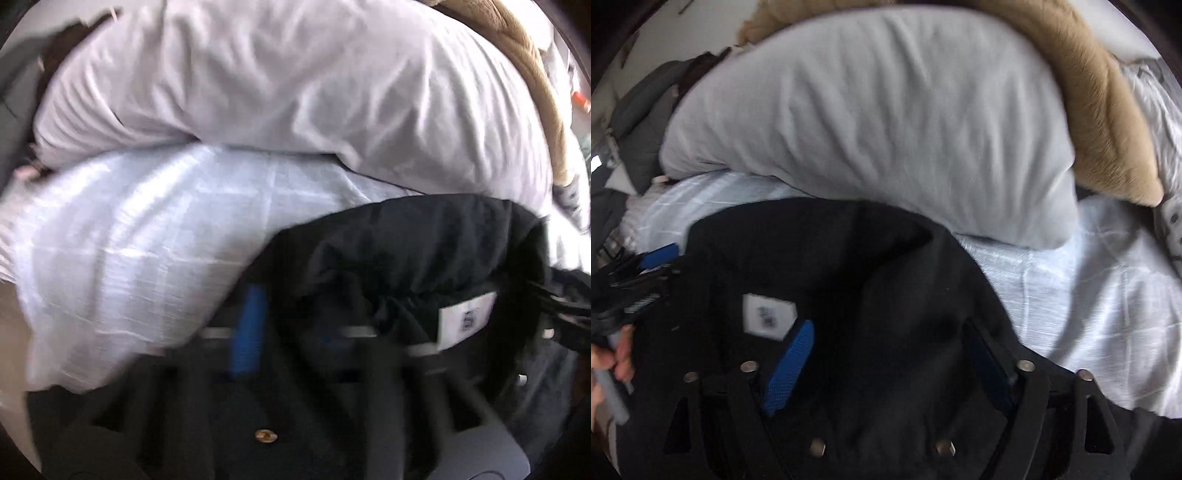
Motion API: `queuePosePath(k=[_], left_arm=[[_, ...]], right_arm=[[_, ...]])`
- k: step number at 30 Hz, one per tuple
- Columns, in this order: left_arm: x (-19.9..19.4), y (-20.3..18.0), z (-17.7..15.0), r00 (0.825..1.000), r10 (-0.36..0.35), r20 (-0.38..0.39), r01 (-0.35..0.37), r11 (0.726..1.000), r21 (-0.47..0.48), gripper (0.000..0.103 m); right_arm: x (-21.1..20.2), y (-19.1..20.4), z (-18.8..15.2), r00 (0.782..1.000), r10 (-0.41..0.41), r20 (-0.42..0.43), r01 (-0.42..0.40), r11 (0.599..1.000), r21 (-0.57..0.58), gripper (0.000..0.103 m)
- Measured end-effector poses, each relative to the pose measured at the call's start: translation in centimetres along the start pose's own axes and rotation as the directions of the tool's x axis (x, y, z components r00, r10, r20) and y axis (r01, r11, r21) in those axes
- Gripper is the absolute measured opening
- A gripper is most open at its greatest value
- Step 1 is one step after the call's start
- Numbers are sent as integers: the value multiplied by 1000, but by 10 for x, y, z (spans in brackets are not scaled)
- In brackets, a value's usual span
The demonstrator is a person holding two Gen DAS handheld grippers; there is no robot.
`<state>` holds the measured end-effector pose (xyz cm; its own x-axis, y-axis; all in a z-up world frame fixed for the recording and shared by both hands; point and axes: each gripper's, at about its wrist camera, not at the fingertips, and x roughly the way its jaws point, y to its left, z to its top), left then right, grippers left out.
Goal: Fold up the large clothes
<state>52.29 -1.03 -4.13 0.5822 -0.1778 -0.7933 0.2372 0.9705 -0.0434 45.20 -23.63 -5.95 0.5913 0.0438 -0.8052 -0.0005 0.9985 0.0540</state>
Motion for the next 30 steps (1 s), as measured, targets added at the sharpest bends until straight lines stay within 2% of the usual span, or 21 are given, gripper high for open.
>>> queuePosePath(k=[1, 2, 4, 5, 7, 10, 11, 12, 13, 14, 15, 16, 17, 18, 21, 25, 27, 30], left_arm=[[-6, -1, -2, 999, 17, 31, -16, 1000, -12, 5], [-16, -3, -3, 996, 33, 81, -32, 999, -14, 4], [-39, -4, -6, 977, 30, 209, -20, 998, -52, 4], [-43, -5, -5, 970, 28, 240, -13, 998, -62, 4], [-39, -13, 1, 961, 37, 275, -22, 998, -57, 4], [-12, -19, 6, 965, 49, 258, -32, 997, -68, 6], [-1, -22, 6, 968, 53, 245, -41, 998, -54, 6], [13, -24, 5, 973, 60, 224, -54, 998, -36, 13], [15, -24, 4, 971, 69, 228, -63, 997, -33, 18], [13, -23, 3, 967, 68, 244, -61, 997, -36, 20], [4, -21, 1, 965, 55, 257, -44, 998, -46, 32], [-5, -19, -2, 964, 47, 261, -34, 998, -53, 51], [-14, -16, -5, 962, 36, 270, -21, 998, -59, 59], [-33, -14, -13, 953, 14, 304, 4, 998, -57, 64], [-69, -16, -32, 952, -7, 307, 1, 1000, 22, 64], [-99, -24, -72, 973, -43, 228, 9, 989, 149, 64], [-104, -29, -92, 984, -74, 163, 46, 984, 172, 64], [-103, -41, -116, 984, -134, 120, 108, 973, 202, 64]], right_arm=[[6, 0, -2, 999, -45, -8, 45, 999, -4, 32], [8, -1, -2, 997, -82, -7, 82, 997, -5, 19], [-6, -11, -8, 990, -118, 78, 114, 992, 55, 11], [-14, -14, -11, 982, -145, 121, 136, 988, 79, 10], [-15, -13, -10, 976, -160, 148, 149, 985, 87, 10], [-2, -7, 0, 977, -159, 143, 146, 985, 97, 11], [4, -5, 3, 978, -156, 138, 143, 985, 95, 16], [15, -2, 6, 982, -145, 124, 136, 988, 78, 20], [22, -2, 7, 983, -142, 118, 136, 989, 63, 26], [22, -4, 6, 983, -139, 124, 133, 990, 57, 28], [19, -6, 5, 984, -126, 129, 119, 991, 58, 30], [15, -11, 3, 988, -90, 125, 82, 995, 63, 41], [6, -18, -2, 992, -47, 121, 39, 997, 65, 53], [-1, -23, -5, 992, -30, 120, 22, 997, 67, 54], [-39, -33, -32, 989, 7, 148, -11, 1000, 25, 54], [-73, -36, -83, 993, 19, 120, -13, 999, -51, 54], [-79, -47, -106, 994, 30, 102, -25, 998, -53, 54], [-89, -49, -138, 995, 51, 80, -47, 998, -46, 54]])
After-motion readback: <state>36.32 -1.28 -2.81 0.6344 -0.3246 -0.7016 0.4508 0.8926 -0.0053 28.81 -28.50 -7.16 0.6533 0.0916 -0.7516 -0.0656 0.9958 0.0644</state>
